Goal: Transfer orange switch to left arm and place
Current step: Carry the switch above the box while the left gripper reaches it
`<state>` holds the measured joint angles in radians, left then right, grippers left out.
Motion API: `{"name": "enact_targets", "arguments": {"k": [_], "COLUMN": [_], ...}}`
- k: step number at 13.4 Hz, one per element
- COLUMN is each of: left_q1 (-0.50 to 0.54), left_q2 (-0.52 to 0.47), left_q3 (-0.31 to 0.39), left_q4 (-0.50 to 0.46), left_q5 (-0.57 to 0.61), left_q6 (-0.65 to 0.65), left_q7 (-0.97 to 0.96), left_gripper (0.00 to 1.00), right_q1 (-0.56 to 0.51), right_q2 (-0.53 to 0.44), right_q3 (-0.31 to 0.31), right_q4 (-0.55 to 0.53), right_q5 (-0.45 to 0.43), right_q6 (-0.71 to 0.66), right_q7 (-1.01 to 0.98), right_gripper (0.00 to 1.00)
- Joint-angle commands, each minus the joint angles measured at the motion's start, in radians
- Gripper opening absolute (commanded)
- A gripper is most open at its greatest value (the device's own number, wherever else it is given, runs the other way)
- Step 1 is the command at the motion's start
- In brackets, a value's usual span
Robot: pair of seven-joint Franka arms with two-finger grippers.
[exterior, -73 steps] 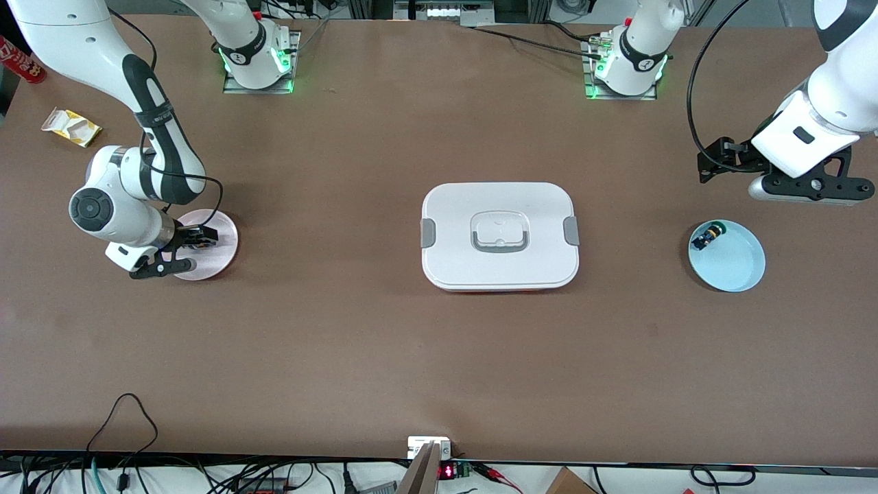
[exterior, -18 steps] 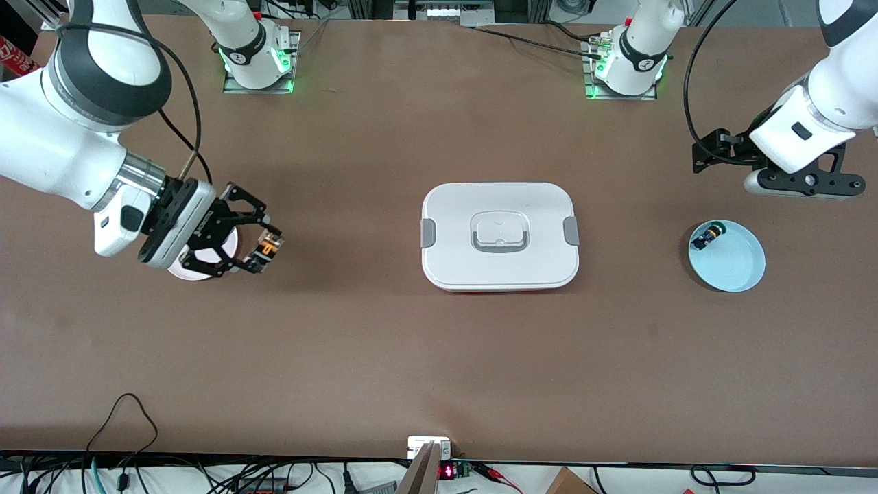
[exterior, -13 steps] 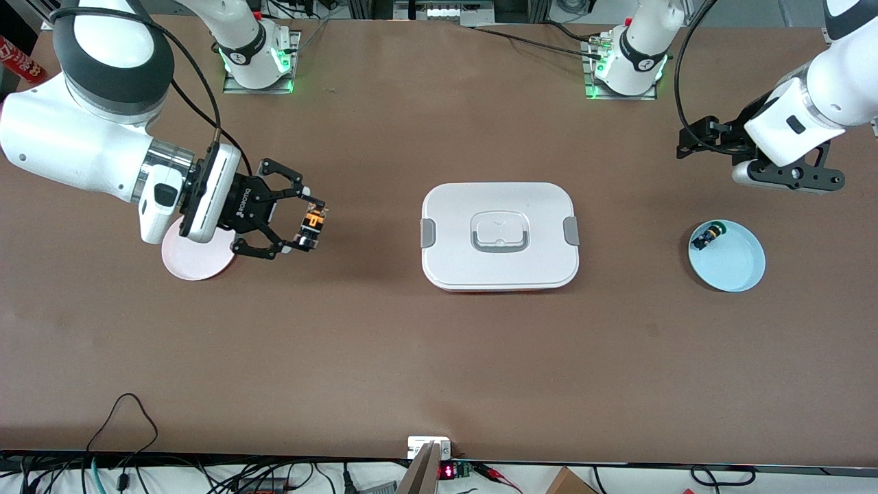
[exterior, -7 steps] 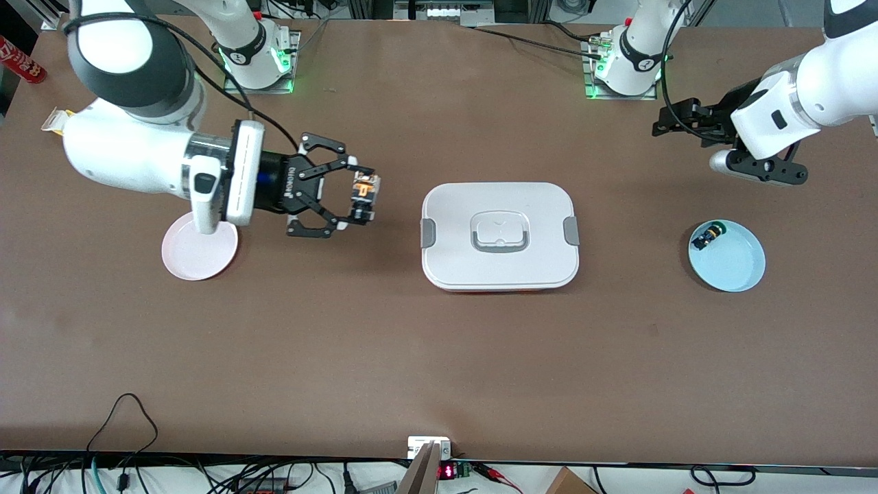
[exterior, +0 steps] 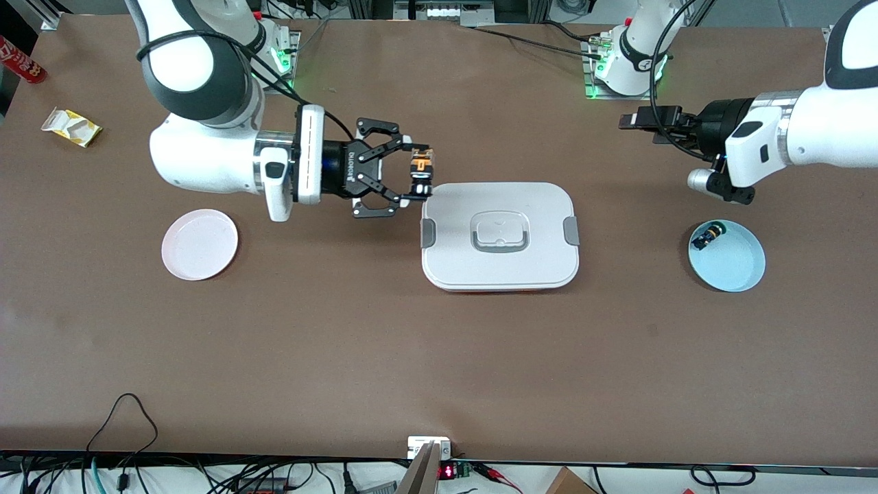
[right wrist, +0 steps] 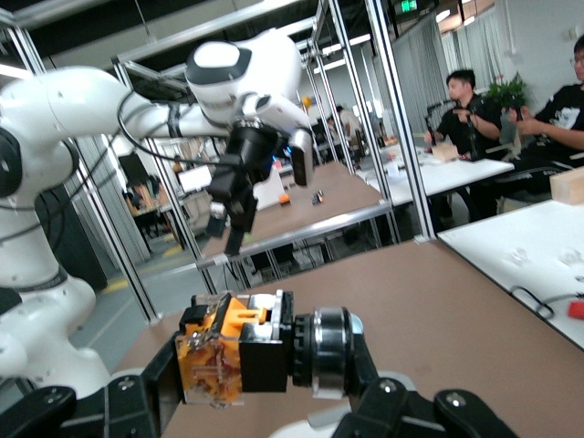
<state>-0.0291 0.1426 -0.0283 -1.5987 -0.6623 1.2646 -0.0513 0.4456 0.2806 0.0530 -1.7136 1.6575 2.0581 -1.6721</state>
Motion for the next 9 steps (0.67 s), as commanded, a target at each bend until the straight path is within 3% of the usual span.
{"name": "enact_targets", "arguments": {"k": [1, 5, 9], "left_q1": [-0.003, -0.006, -0.006], "left_q2": [0.037, 0.068, 0.071], "left_q3": [-0.012, -0.03, -0.051], "left_q4": [0.017, 0.0, -0.064], "left_q5": [-0.058, -0.239, -0.472], "left_q6": [-0.022, -0.022, 0.008], "left_q7": [0.011, 0.015, 0.013], "left_gripper": [1.0, 1.0, 1.0], "right_q1": [0.06, 0.128, 0.189], "right_q2": [0.009, 0.057, 0.069], "right_q3": [-0.009, -0.01, -0.01], "right_q4": [0.002, 0.008, 0.025], "right_q5": [0.096, 0.195, 0.2], "right_q6": [0.049, 0.086, 0.198], "right_q7": [-0.031, -0.035, -0.032], "right_gripper": [0.29, 0.29, 0.28]}}
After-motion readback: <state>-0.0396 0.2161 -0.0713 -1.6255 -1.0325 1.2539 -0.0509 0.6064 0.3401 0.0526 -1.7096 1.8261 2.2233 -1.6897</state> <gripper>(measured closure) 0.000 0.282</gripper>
